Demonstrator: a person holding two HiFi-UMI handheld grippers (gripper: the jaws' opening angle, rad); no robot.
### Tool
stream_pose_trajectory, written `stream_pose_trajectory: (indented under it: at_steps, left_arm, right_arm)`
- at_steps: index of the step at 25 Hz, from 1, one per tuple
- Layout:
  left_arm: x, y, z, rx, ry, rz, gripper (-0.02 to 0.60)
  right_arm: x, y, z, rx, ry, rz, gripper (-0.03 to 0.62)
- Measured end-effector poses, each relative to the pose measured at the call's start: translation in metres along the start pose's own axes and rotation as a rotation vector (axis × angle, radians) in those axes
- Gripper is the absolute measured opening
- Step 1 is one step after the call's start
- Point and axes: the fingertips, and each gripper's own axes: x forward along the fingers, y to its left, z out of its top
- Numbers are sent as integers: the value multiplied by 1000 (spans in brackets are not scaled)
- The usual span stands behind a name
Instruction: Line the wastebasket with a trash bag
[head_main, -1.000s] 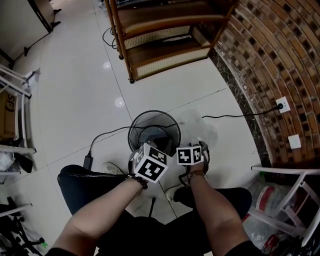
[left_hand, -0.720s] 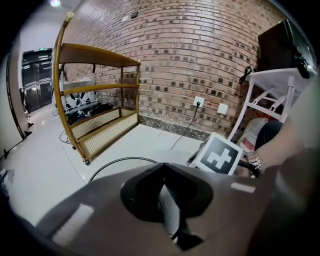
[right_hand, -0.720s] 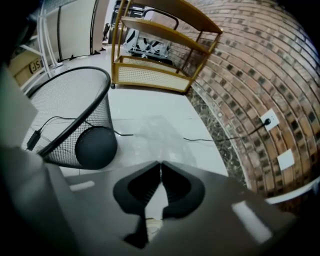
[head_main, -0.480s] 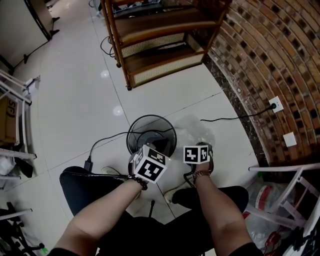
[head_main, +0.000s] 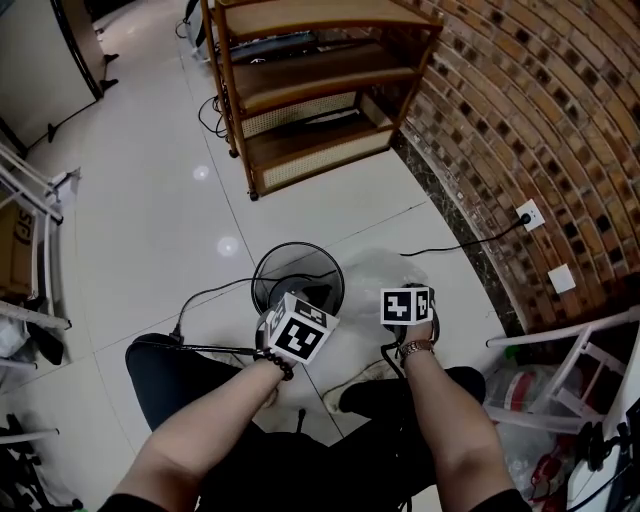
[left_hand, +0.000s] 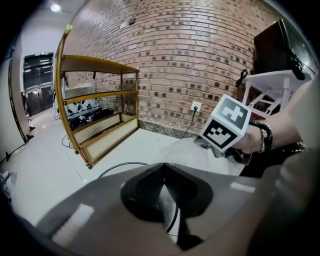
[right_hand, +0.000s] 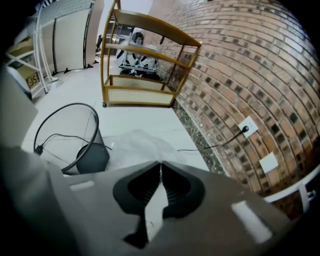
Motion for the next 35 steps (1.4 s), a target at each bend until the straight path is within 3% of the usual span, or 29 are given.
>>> stream_pose_trajectory:
  at_steps: [14,20,23,27,35]
  left_arm:
    - [-9,-19,-3,-49,16,-53,8]
    - [-10,-15,-11,-118,30,-46,60]
    - [-12,-13,-16,-159,32,-43,132]
    - [-13,-18,-16,-205,19,-72,148]
    - [-13,-24,-21,-297,-2,-114,183]
  right_arm:
    - [-81,-53,59,-23,-113,-24,3]
    - [-121,-68,95,-46,-171,-25,3]
    - [-143,-74,109,-52,-182,-37,3]
    - [-170,-81,119,-34,-175,-58,3]
    - [-214,-69,151,-7,-261,39,3]
